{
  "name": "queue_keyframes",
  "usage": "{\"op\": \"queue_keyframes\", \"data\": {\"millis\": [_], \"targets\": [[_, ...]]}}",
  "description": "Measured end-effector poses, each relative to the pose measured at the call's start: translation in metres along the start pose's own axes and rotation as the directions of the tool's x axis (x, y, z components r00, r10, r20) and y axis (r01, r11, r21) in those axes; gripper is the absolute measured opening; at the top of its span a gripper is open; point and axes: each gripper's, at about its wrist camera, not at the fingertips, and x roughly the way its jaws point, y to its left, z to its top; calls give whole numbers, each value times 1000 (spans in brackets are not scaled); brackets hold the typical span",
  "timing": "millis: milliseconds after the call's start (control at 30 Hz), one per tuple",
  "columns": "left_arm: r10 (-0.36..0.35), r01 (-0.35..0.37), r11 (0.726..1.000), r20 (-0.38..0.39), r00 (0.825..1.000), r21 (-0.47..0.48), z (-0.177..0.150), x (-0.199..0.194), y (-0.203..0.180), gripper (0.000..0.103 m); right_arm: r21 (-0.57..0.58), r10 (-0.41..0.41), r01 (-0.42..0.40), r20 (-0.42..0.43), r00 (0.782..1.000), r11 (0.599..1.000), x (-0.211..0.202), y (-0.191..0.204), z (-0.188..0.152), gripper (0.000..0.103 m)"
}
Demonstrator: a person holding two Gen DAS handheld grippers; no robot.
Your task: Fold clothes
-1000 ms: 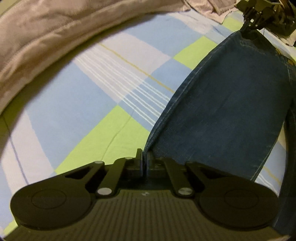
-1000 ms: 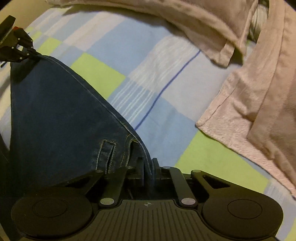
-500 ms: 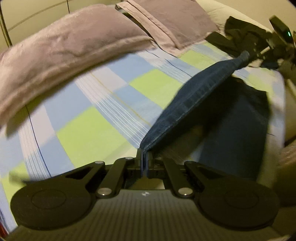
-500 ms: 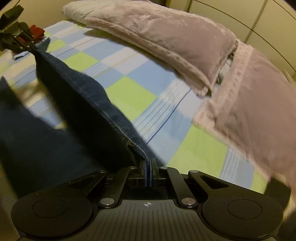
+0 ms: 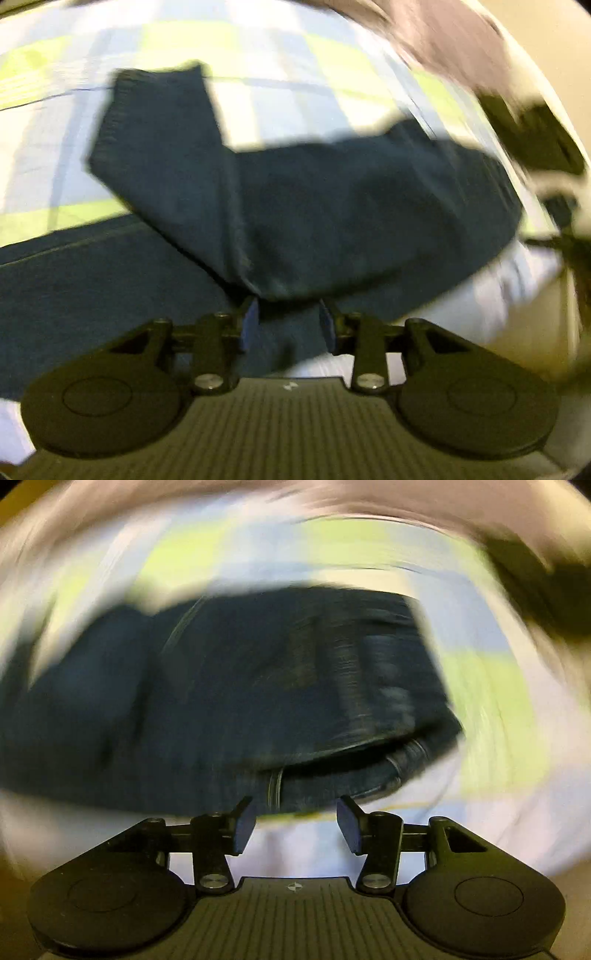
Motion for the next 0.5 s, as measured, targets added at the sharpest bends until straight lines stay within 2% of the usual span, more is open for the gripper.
{"op": "queue_keyframes", "data": {"millis": [33,67,133,267,400,500], "targets": [[38,-36,999,40,998,-37,6,0,2,33,149,38,-45,50,998,988,-2,-14,4,51],[76,-71,995,78,994,-72,12,0,4,35,284,76,-103,104,992,953,-1,-29,7,51],[156,-146,986,123,980,-82,21,3,0,39,494,121,-206,198,973,845,5,-56,10,51],[301,-303,953,157,941,-12,48,24,-19,42,629,133,-276,265,955,727,19,-82,9,51],[390,-405,913,181,903,50,79,56,-35,45,651,122,-275,271,955,708,33,-94,15,51],[475,-494,865,172,863,86,104,98,-40,45,671,134,-305,294,946,676,40,-109,18,51]]}}
